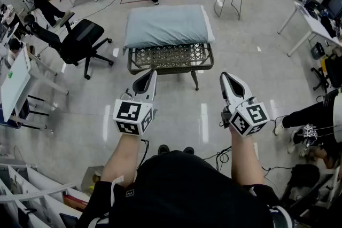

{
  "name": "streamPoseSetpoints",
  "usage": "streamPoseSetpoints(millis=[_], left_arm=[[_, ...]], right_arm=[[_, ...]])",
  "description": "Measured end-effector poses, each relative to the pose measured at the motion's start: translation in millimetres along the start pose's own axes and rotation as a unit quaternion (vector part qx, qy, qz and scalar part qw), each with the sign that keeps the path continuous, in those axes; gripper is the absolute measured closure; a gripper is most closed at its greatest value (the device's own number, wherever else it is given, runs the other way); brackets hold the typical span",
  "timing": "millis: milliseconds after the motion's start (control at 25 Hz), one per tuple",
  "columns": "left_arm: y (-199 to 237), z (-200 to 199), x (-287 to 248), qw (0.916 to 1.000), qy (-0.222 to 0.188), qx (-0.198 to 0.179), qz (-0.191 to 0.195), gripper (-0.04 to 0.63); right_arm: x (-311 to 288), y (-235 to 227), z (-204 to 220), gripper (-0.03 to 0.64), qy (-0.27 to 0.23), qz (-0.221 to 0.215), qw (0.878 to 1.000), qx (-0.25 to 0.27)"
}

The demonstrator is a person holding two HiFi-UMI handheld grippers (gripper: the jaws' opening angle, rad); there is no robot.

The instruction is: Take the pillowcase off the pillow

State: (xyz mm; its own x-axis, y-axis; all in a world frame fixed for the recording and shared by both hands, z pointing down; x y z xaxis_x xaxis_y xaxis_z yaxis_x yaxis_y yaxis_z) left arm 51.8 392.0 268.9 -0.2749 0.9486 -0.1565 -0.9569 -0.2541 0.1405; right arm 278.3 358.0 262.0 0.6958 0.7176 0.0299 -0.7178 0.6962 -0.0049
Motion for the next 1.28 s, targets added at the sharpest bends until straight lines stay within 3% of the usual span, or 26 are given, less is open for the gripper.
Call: streamPoseSetpoints(millis=[400,640,760,1080,1280], left_arm=[[-29,7,-10,0.9999,0.011,-0.004,0.010,0.595],[-53,13,-22,0.9998,0.013,-0.007,0.013,0.595],[-59,17,-32,0.9997,0.016,-0.007,0.017,0.595],[-45,52,-86,0.9983,0.049,0.020,0.023,0.595],[-12,50,-145,0.9979,0.050,0.031,0.028,0.595]], right_arm=[[20,-16,5,0.611,-0.003,0.004,1.000,-0.015],[35,-25,6,0.609,-0.003,-0.007,1.000,0.017],[33,-33,15,0.607,0.005,-0.006,1.000,0.004],[5,-65,68,0.604,0.061,-0.003,0.997,-0.044],[-47,-96,78,0.604,0.076,0.005,0.996,-0.043]])
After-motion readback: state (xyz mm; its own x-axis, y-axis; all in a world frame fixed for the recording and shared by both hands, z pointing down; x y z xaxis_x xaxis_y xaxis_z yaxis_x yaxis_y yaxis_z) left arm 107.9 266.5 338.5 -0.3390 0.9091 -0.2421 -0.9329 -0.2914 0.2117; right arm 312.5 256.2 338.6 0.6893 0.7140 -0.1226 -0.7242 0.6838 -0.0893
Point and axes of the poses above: the fingertips, and each gripper's own axes: x backward along the fingers, y to its left, z out of its underside, the point moved 1 cm from there along x, backward along the fingers, and after that the axes turned 9 degrees about x, right-handed, at the moved point
